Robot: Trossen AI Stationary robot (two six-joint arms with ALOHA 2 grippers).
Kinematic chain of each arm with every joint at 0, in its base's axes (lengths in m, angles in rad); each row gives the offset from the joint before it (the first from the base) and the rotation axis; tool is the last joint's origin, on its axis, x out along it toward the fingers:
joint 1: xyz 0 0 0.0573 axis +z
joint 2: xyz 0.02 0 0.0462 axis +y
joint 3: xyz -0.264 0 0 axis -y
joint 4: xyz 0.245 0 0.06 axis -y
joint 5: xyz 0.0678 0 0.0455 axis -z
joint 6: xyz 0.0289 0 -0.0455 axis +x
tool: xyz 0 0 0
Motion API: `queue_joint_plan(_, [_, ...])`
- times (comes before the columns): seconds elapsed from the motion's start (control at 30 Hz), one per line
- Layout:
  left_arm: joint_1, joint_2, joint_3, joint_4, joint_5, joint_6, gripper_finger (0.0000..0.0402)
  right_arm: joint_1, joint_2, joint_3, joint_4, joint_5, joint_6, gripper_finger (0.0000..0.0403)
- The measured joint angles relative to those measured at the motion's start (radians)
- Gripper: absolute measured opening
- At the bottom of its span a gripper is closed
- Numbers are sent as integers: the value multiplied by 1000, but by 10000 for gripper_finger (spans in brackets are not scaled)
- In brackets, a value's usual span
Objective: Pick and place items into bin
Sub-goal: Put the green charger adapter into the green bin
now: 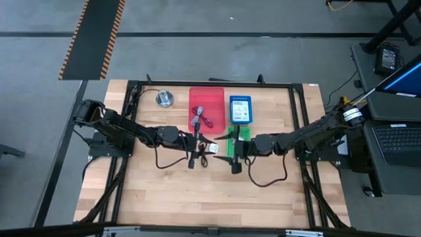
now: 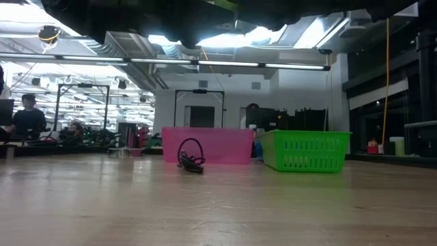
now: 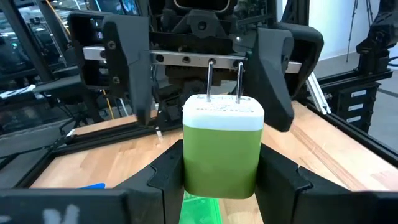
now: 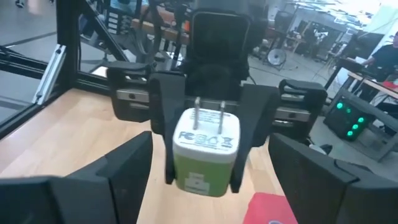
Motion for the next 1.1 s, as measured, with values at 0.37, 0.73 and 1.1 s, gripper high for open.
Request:
queue_joint_plan(0.37, [0, 0, 9, 8, 1, -10, 145, -4, 0, 0, 28, -1, -25, 290])
queue_joint_plan(0.73, [0, 0, 11, 23, 8, -15, 145, -45, 0, 0, 28, -47, 7, 257])
queue_joint_plan(1.1, [24, 0, 12, 23, 37, -22, 145, -46, 0, 0, 36, -45, -2, 254])
